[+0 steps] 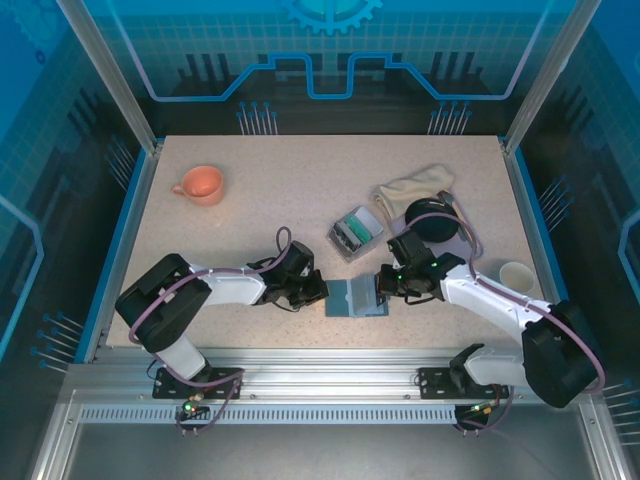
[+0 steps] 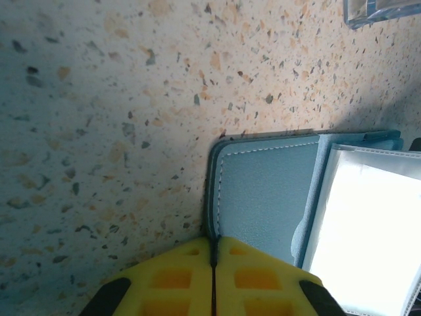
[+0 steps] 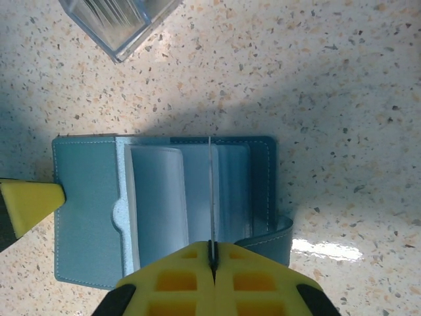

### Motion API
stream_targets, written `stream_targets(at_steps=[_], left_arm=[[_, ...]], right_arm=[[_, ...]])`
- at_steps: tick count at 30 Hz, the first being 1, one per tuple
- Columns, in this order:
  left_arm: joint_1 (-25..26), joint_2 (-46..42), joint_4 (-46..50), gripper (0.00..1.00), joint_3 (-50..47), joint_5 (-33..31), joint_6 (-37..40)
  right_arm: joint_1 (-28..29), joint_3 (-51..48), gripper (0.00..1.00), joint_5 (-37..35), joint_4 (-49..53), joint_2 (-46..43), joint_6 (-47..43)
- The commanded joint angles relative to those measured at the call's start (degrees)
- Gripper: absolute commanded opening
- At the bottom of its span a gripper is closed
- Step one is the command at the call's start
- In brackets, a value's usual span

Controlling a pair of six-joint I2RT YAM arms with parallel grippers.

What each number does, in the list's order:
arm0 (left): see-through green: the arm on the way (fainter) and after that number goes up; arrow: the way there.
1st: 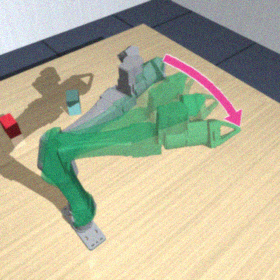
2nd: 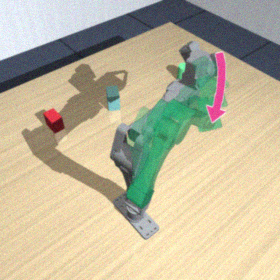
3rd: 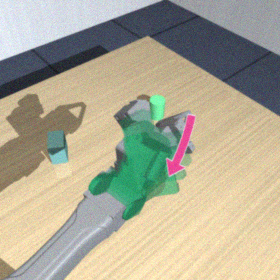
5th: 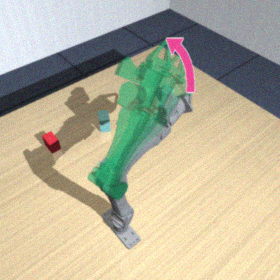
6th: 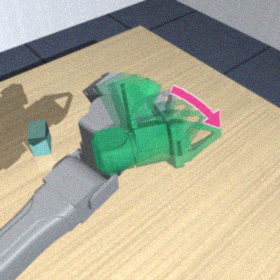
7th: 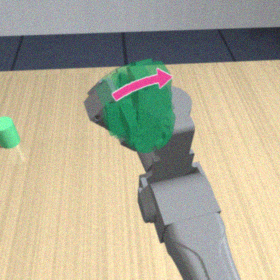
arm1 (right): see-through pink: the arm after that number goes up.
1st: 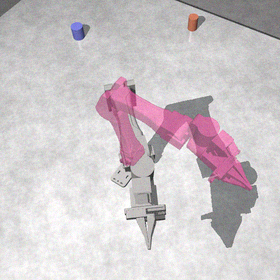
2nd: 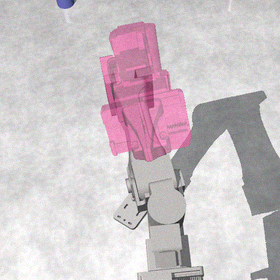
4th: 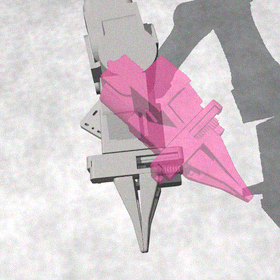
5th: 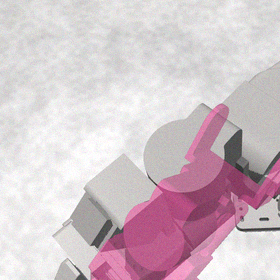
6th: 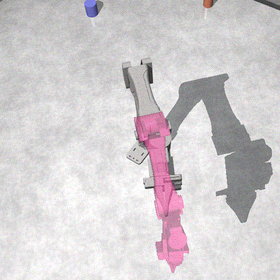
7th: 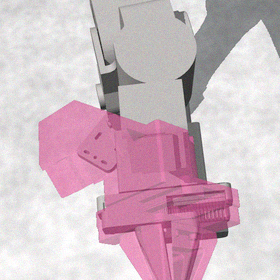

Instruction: Put the credit cards into the card holder

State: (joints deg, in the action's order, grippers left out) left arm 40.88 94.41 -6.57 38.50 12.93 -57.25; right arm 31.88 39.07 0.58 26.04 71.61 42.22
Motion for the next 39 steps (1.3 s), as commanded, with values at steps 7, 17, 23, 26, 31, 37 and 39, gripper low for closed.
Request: stream_targets(at_steps=[7, 17, 23, 26, 31, 37, 39], left_arm=[[0.5, 2.1, 0.8, 0.06, 0.6, 1.6, -0.3], [0.6, 2.3, 0.9, 0.06, 0.9, 1.7, -0.3], [0.6, 2.1, 0.9, 0.06, 1.0, 1.6, -0.4], [0.6, 1.7, 0.9, 0.07, 1.0, 1.5, -0.5], [0.7, 0.0, 0.4, 0.13, 0.0, 0.1, -1.2], [0.7, -3.3, 0.8, 0.28, -2.2, -3.0, -2.4], [0.8, -4.2, 1.3, 0.31, -2.7, -3.9, -2.8]], right_arm=[[2.0, 2.6, 0.00, 0.9, 0.7, -1.6, 1.2], [4.7, 7.0, 0.00, -1.2, 4.6, 0.3, 0.6], [6.1, 8.7, 0.00, 1.1, 3.6, 3.4, 0.4], [6.3, 8.0, 0.00, 4.9, 0.0, 6.0, 1.4], [6.8, 5.3, 0.00, 7.7, -7.5, 9.5, 4.7], [6.6, 3.9, 0.00, 6.5, -9.7, 12.7, 5.3], [6.5, 3.6, 0.00, 6.4, -9.7, 13.6, 5.2]])
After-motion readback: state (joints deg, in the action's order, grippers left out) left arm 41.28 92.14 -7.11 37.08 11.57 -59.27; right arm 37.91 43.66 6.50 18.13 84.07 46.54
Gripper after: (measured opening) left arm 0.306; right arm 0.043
